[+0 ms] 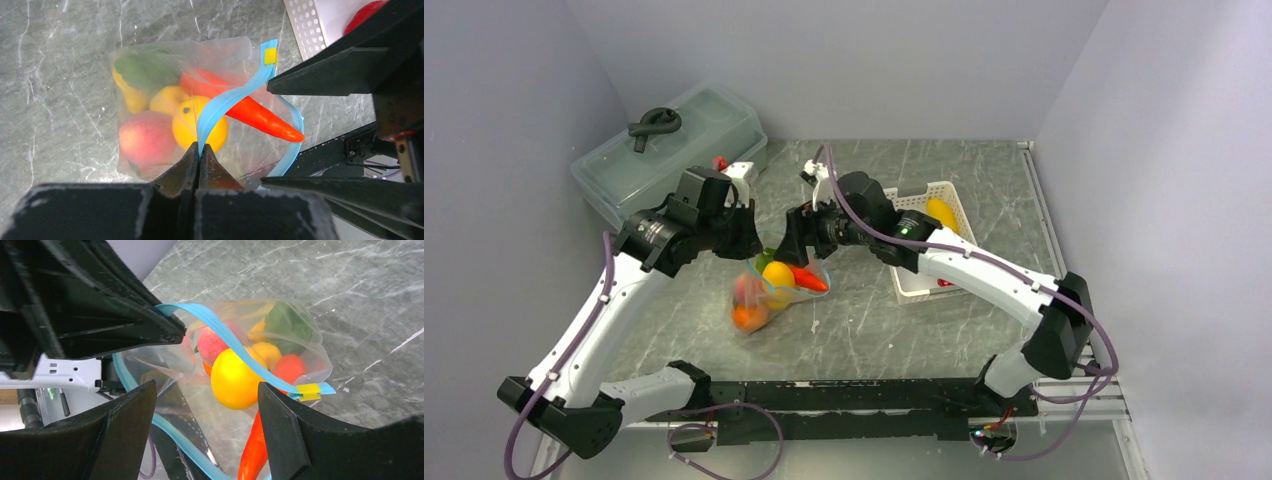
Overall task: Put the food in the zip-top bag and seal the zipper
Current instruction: Place the fake fruit in the zipper food storage bag, then adjust the zipper food storage bag at the center of the board.
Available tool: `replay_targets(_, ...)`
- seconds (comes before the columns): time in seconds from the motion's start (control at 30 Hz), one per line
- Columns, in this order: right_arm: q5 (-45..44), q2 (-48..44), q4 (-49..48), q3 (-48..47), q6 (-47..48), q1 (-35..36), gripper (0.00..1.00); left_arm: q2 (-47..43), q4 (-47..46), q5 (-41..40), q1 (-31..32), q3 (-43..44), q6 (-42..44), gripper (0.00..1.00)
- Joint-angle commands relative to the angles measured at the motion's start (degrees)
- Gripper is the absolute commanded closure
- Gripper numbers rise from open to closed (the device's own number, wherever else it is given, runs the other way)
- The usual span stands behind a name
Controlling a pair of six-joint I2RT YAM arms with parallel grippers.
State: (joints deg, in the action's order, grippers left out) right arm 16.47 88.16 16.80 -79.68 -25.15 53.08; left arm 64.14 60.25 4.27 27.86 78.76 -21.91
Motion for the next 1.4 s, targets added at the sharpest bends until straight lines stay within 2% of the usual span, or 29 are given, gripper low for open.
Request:
replay_targets(0.0,-1.1,-4.9,-0.3,-2.4,1.2,0.3,0.24,0.1,-2.8,0.4,0.2,1.7,0.1,1.00)
replay_targets(0.43,-5.3,-11.2,5.3,4.4,0.1,0.4,0.38,0.5,-3.3,0.9,0.1,1.7,0.0,1.00)
replay_targets(0.57,-6.2,-10.7,7.3,6.1,-0.8,0.4,0.47,0.6,-3.6,1.3,0.1,1.8,-0.1,1.00)
replay_targets(1.03,-9.1,-3.4,10.7,6.4,-2.8,0.4,0.58,-0.1,-3.1,1.4,0.2,1.8,-0.7,1.00)
replay_targets(1.2,-10.9,-0.7,11.8,5.2,-3.7,0.3,0.67,-0.4,-2.8,1.1,0.1,2.0,-0.8,1.00)
replay_targets(1.37,-12.7,-1.9,12.6,5.5,-3.9,0.4,0.80,-1.3,-2.2,0.6,0.1,1.9,-0.8,1.00)
